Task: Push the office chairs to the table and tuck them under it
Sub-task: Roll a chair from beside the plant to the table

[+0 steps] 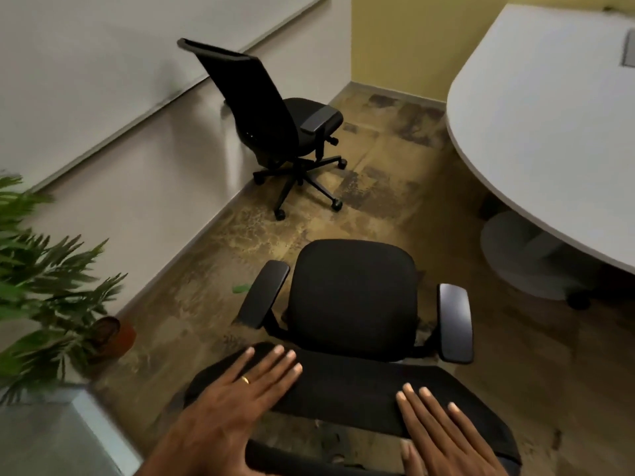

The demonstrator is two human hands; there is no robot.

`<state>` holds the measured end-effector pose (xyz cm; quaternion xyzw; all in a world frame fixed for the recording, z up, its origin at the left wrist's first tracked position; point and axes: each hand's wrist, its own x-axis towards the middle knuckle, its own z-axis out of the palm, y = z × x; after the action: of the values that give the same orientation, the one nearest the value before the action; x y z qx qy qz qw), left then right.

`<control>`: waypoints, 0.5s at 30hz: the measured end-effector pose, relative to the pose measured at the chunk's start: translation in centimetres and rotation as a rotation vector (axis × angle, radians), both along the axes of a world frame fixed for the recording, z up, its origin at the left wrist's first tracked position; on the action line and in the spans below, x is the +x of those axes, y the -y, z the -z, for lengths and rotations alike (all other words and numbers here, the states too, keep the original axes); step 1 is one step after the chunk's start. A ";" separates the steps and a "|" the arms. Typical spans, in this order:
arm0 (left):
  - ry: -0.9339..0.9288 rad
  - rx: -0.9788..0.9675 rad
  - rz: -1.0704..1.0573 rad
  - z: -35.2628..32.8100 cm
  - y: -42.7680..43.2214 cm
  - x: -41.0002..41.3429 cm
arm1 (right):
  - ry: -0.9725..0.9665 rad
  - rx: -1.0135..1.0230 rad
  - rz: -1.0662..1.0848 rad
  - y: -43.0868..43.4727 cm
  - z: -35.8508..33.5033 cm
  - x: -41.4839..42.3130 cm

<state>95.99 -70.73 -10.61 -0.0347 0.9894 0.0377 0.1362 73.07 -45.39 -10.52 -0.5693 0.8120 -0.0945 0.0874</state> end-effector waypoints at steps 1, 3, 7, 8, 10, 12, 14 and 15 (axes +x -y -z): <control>0.010 -0.057 0.007 -0.1 0.0 -0.6 | -0.028 -0.028 0.012 0.2 -0.1 -0.1; 0.036 -0.131 0.071 -0.1 2.0 -0.9 | -0.017 -0.035 0.063 1.5 0.1 0.0; 0.054 -0.062 0.087 -1.0 7.0 -3.2 | 0.012 -0.043 0.173 4.8 0.3 0.8; 0.012 -0.067 0.080 -1.4 7.1 -3.3 | 0.019 -0.068 0.191 5.1 0.1 0.7; -0.005 0.004 0.075 -1.5 10.1 -4.9 | 0.011 -0.099 0.288 7.5 -0.2 0.5; -0.065 0.076 0.048 -1.6 12.3 -6.4 | 0.012 -0.115 0.325 9.2 0.4 0.0; -0.043 0.103 0.032 -1.6 14.5 -7.8 | 0.015 -0.142 0.383 10.6 1.6 -1.2; -0.029 0.123 0.057 -1.4 16.0 -8.9 | -0.016 -0.141 0.427 11.6 2.0 -1.3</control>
<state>87.12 -86.72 -9.24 0.0026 0.9877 0.0948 0.1247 71.73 -57.01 -12.57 -0.3901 0.9061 -0.1627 0.0189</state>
